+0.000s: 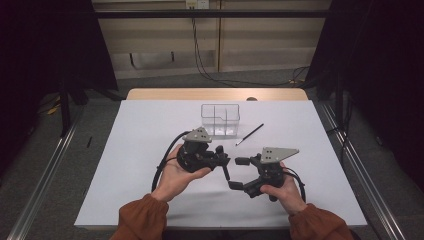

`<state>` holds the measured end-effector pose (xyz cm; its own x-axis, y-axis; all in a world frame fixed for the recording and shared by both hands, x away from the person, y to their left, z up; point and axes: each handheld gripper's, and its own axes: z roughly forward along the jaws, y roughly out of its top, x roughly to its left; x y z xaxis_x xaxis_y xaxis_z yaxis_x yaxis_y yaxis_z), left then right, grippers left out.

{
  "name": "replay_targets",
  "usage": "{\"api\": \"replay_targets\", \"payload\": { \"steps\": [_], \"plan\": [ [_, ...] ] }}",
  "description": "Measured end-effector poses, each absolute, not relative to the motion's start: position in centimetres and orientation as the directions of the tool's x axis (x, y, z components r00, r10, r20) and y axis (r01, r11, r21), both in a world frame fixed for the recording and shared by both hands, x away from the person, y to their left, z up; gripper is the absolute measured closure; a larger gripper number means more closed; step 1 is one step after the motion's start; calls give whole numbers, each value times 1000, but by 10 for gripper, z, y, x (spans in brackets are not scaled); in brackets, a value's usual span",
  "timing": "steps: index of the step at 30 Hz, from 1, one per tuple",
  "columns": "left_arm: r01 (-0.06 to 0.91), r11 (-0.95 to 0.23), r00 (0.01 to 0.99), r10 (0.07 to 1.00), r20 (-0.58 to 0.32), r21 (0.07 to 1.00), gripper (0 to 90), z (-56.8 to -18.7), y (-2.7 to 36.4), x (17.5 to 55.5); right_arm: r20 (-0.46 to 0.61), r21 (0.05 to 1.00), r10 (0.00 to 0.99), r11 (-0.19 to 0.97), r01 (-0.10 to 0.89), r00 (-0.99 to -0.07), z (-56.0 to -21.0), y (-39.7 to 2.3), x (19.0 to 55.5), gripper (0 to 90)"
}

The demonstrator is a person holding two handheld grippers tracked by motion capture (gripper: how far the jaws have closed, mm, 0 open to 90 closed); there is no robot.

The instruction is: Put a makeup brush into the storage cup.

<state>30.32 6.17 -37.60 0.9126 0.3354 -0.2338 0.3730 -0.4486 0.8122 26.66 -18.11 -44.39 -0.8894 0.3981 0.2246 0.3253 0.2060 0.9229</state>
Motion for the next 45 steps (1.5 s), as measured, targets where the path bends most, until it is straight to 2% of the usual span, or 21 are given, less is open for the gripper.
{"api": "replay_targets", "payload": {
  "steps": [4, 7, 9, 12, 14, 16, 20, 26, 32, 45],
  "plan": [
    [375, -448, 912, 337, -235, 811, 797, -377, 61, 303, 200, 922, 390, 236, 307, -899, -441, -175, 269, 149],
    [377, -447, 910, 340, -236, 811, 797, -378, 60, 303, 207, 918, 388, 240, 315, -898, -439, -170, 271, 123],
    [377, -446, 910, 344, -234, 811, 797, -378, 59, 303, 191, 921, 386, 249, 301, -903, -438, -166, 272, 144],
    [380, -441, 908, 345, -237, 813, 798, -378, 60, 304, 179, 923, 407, 245, 296, -896, -439, -163, 271, 225],
    [379, -440, 909, 344, -237, 814, 797, -378, 61, 304, 196, 920, 411, 237, 312, -890, -441, -164, 273, 330],
    [381, -436, 908, 343, -241, 815, 798, -380, 61, 303, 198, 924, 412, 226, 310, -890, -441, -164, 274, 369],
    [385, -438, 906, 347, -242, 813, 797, -381, 60, 303, 199, 923, 394, 232, 306, -897, -441, -163, 273, 527],
    [384, -437, 907, 343, -244, 813, 797, -383, 58, 303, 205, 924, 395, 225, 310, -896, -441, -164, 273, 681],
    [385, -436, 908, 336, -250, 814, 797, -383, 58, 303, 198, 925, 410, 223, 309, -890, -442, -165, 273, 782],
    [387, -414, 906, 338, -256, 824, 792, -386, 59, 304, 191, 927, 418, 220, 303, -888, -442, -165, 273, 803]
  ]
}}
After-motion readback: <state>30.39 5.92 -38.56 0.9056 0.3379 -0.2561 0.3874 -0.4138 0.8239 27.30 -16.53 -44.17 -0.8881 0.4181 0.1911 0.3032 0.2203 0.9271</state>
